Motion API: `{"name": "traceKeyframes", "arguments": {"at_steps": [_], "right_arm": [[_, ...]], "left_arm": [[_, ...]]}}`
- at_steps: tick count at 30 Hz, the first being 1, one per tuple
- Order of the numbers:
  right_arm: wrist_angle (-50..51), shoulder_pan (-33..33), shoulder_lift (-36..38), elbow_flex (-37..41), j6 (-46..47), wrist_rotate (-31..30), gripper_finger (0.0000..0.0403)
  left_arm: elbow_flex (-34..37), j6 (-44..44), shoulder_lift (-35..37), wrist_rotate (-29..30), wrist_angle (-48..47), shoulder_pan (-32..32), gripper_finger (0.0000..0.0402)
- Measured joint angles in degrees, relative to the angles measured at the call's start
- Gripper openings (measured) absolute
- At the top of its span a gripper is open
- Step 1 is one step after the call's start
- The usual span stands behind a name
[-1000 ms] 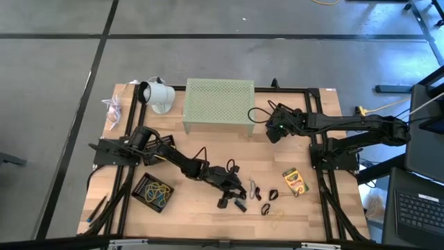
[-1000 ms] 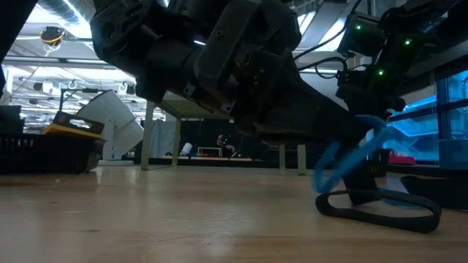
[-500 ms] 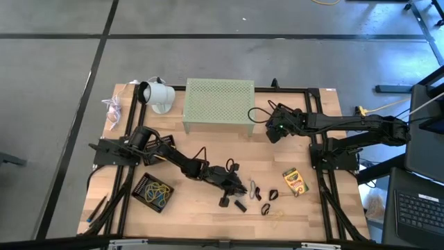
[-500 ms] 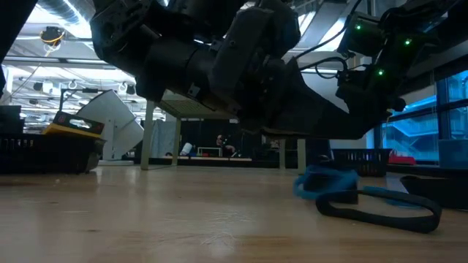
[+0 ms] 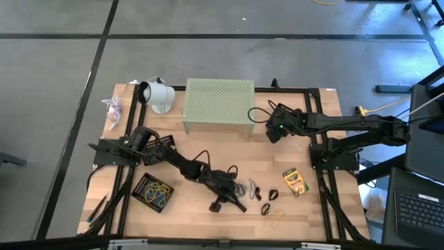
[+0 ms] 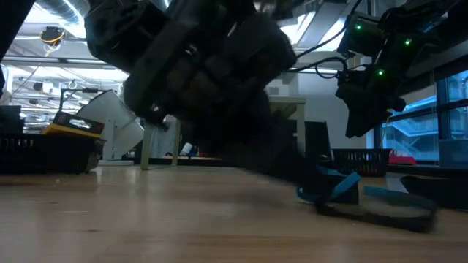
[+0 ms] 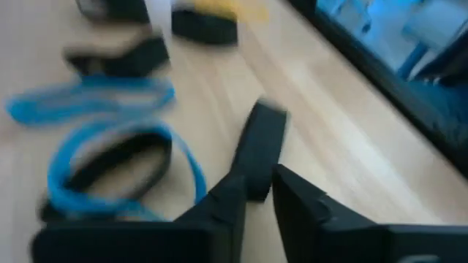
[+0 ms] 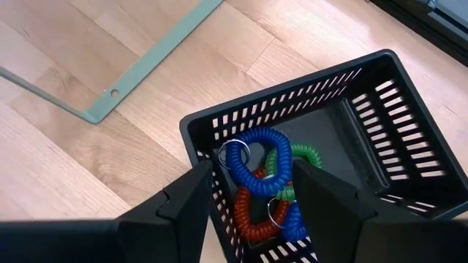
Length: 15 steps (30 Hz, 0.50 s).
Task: Pick & Place Office Desk Supplies
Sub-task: Put the blue rubber band into the bottom left black bin
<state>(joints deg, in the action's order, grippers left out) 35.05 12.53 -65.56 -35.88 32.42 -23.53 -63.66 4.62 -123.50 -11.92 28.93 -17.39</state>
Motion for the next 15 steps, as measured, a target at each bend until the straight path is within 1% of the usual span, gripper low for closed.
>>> {"name": "traceKeyframes", "arguments": {"at_steps": [4, 7, 9, 15], "right_arm": [[-0.39, 0.00, 0.00, 0.00, 0.13, 0.00, 0.0191], [-1.66, 0.00, 0.00, 0.00, 0.13, 0.00, 0.0191], [-2.47, -0.02, 0.00, 0.00, 0.11, 0.02, 0.0191], [-2.93, -0.01, 0.02, 0.00, -0.26, 0.03, 0.0191]], "left_arm": [[0.04, -0.02, 0.00, 0.31, 0.47, 0.32, 0.0104], [0.04, -1.48, 0.00, 1.76, 0.88, 0.39, 0.0125], [0.04, -2.45, -0.01, 3.30, 0.85, 0.35, 0.0133], [0.04, -2.87, 0.00, 3.49, 0.01, 0.88, 0.0139]]}}
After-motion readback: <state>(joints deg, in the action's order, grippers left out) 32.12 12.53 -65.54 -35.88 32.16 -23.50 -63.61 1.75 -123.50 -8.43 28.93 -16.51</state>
